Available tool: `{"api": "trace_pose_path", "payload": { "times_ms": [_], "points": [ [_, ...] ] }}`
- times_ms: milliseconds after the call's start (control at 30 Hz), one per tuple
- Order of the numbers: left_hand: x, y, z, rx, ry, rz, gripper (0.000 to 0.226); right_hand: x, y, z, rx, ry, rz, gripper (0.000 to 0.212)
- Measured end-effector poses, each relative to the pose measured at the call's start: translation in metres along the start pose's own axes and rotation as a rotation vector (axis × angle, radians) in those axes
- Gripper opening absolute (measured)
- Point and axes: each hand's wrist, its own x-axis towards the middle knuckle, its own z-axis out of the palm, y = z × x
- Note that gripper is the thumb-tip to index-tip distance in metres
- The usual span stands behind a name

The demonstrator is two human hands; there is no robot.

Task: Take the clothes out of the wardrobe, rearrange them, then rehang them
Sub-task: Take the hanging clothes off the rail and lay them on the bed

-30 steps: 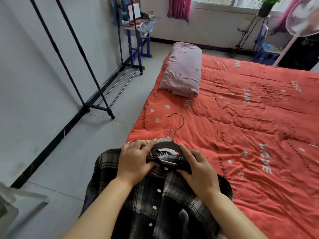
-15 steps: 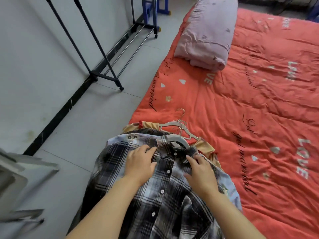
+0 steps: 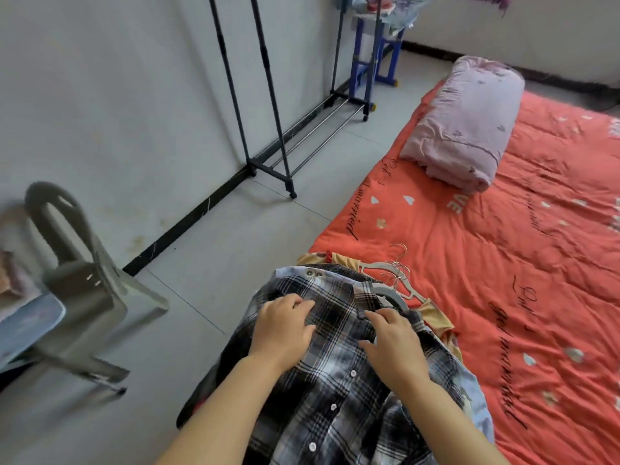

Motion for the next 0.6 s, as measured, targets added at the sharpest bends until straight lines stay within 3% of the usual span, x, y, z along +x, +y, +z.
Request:
{"api": "trace_pose_path", "payload": {
  "times_ms": [267, 467, 600],
  "points": [
    [-0.159, -0.106, -0.102, 0.030, 0.277, -0.254, 0.042, -0.063, -0.167, -0.016, -0.124, 0.039, -0.362, 0.054],
    [-0.366, -0.191, -0.154, 0.055, 0.404, -0.593, 0.045, -0.166, -0.328, 0.020, -0.156, 0.013, -0.729, 0.053],
    [-0.526, -0.235, -0.167, 0.103, 0.574, -0.806, 0.048, -0.260, -0.434, 0.062, -0.200, -0.009, -0.994, 0.050]
  ]
}}
